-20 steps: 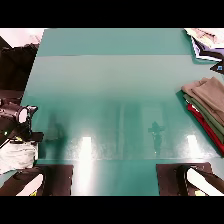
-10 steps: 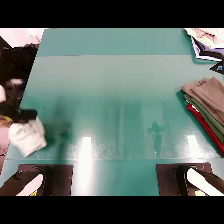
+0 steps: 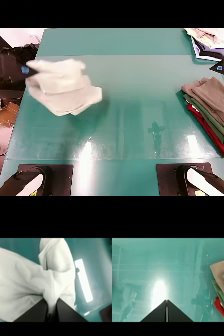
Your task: Fold the shirts.
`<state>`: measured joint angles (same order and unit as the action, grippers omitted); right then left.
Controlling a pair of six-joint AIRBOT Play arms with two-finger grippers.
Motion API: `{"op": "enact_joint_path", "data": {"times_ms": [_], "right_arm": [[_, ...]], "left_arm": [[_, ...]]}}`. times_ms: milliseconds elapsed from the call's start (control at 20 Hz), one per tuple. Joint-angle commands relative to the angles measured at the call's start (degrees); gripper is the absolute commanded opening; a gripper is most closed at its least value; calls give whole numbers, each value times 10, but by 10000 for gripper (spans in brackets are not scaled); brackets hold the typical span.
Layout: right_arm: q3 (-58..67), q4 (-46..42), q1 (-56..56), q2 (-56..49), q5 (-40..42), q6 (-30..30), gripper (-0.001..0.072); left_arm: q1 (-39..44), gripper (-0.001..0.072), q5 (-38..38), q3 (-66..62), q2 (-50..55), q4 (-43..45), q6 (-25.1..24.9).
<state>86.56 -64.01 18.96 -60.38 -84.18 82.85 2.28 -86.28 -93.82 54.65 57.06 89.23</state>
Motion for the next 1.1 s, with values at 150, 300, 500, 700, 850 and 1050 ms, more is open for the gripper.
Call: {"op": "enact_joint_path", "data": {"times_ms": [150,300,500,700,850,1050], "right_arm": [[0,0,0,0,0,1,21],[0,0,0,0,-5,1,21],[0,0,0,0,-14,1,21],[0,0,0,0,-16,1,21],[0,0,0,0,-18,1,21],[0,0,0,0,-19,1,21]], "left_arm": [[137,26,76,-27,105,-88,-95],[211,27,100,-27,210,-62,-134],[206,438,107,-27,301,-49,-146],[123,607,29,-30,286,-44,-111],[108,607,-51,9,275,-25,-90],[171,606,113,228,199,-26,-68]]}}
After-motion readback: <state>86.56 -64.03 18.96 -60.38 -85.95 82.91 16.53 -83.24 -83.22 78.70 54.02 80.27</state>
